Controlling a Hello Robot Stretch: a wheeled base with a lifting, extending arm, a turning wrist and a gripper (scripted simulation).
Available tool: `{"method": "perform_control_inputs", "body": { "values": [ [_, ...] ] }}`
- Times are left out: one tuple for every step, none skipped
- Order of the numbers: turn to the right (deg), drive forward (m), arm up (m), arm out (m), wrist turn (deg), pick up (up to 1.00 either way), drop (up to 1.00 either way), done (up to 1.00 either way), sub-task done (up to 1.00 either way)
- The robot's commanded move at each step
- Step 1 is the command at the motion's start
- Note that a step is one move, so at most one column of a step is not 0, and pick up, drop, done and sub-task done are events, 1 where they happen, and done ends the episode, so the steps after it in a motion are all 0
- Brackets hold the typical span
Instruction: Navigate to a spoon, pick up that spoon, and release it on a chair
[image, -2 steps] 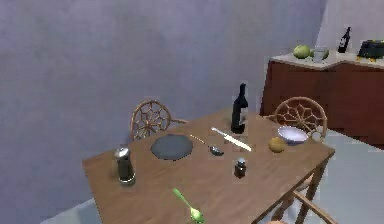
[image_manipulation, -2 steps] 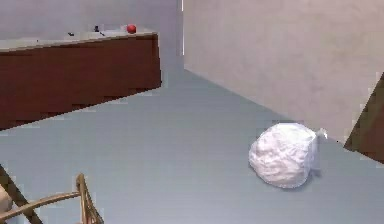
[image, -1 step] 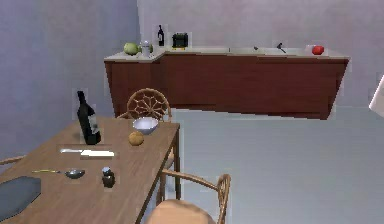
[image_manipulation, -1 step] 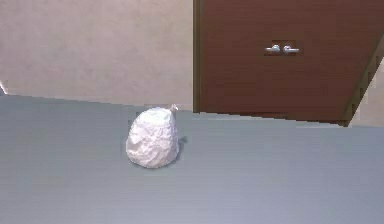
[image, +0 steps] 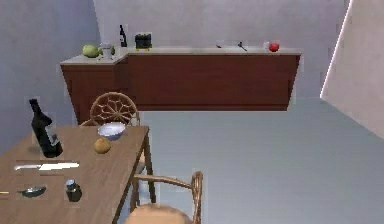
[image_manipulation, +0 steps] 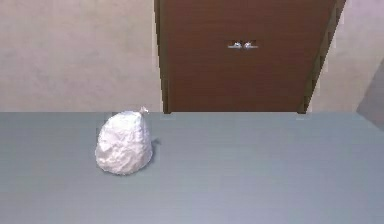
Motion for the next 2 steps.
{"method": "perform_control_inputs", "body": {
  "values": [
    [0.0, 0.05, 0.00, 0.00, 0.0, 0.00, 0.00, 0.00, 0.00],
    [-45.0, 0.00, 0.00, 0.00, 0.0, 0.00, 0.00, 0.00, 0.00]
  ]
}}
